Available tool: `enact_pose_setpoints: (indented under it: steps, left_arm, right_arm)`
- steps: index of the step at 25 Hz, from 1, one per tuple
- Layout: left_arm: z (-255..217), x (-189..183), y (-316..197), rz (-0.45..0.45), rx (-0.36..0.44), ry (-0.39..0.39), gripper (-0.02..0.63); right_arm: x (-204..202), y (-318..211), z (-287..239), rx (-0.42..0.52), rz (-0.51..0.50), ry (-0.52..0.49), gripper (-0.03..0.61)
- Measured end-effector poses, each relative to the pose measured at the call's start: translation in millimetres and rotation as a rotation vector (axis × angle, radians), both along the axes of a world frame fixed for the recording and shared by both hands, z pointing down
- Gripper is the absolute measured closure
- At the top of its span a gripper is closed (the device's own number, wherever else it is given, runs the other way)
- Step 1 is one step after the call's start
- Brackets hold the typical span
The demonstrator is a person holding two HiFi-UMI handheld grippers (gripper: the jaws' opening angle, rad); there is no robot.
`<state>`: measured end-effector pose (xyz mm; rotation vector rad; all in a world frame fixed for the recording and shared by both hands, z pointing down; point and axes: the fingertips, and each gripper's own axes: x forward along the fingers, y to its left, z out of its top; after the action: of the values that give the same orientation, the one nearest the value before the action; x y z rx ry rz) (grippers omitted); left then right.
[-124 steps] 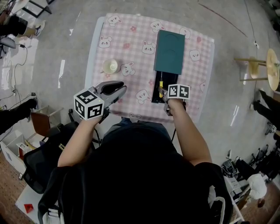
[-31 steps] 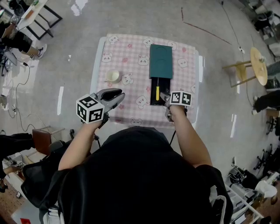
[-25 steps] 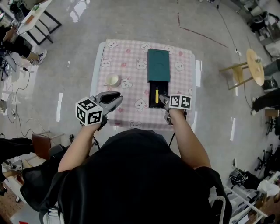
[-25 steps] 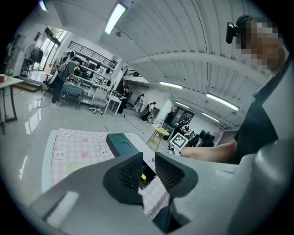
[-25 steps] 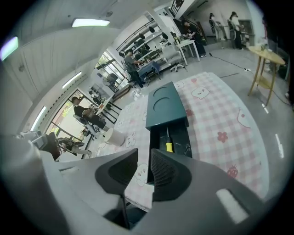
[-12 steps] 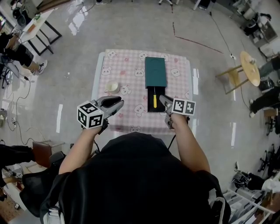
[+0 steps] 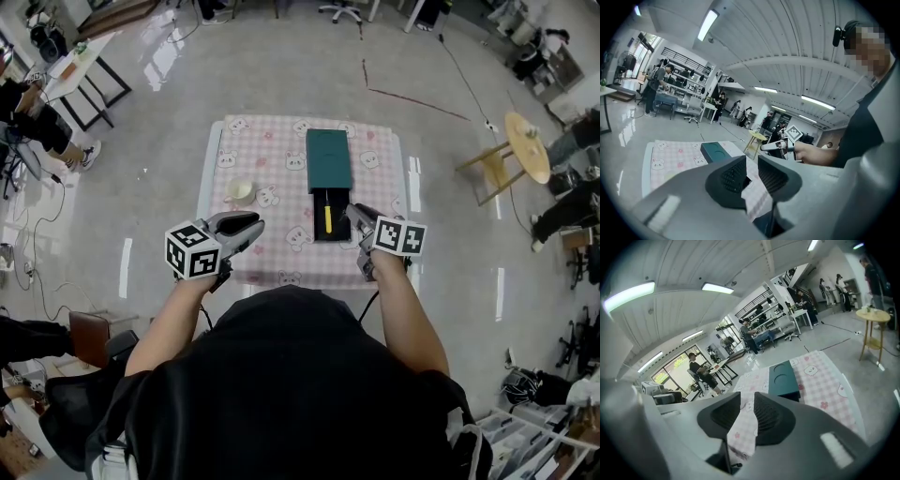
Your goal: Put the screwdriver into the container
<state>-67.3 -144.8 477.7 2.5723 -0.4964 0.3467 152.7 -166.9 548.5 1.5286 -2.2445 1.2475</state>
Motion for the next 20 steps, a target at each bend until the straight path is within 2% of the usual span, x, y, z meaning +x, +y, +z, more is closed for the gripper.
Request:
enact_pose_setpoints:
  steps: [7, 20]
  left_arm:
    - [-5.1, -2.5, 13.8, 0.017, 0.018, 0.009, 0.54]
    - [-5.6, -11.1, 19.5, 0.031, 0.033, 0.015, 0.54]
  right_arm:
    - [-1.1, 21.0, -15.6, 0.047, 0.006, 0.043, 0.457]
    - [-4.0, 47.1, -33.4, 0.077, 0.007, 0.07, 0.458]
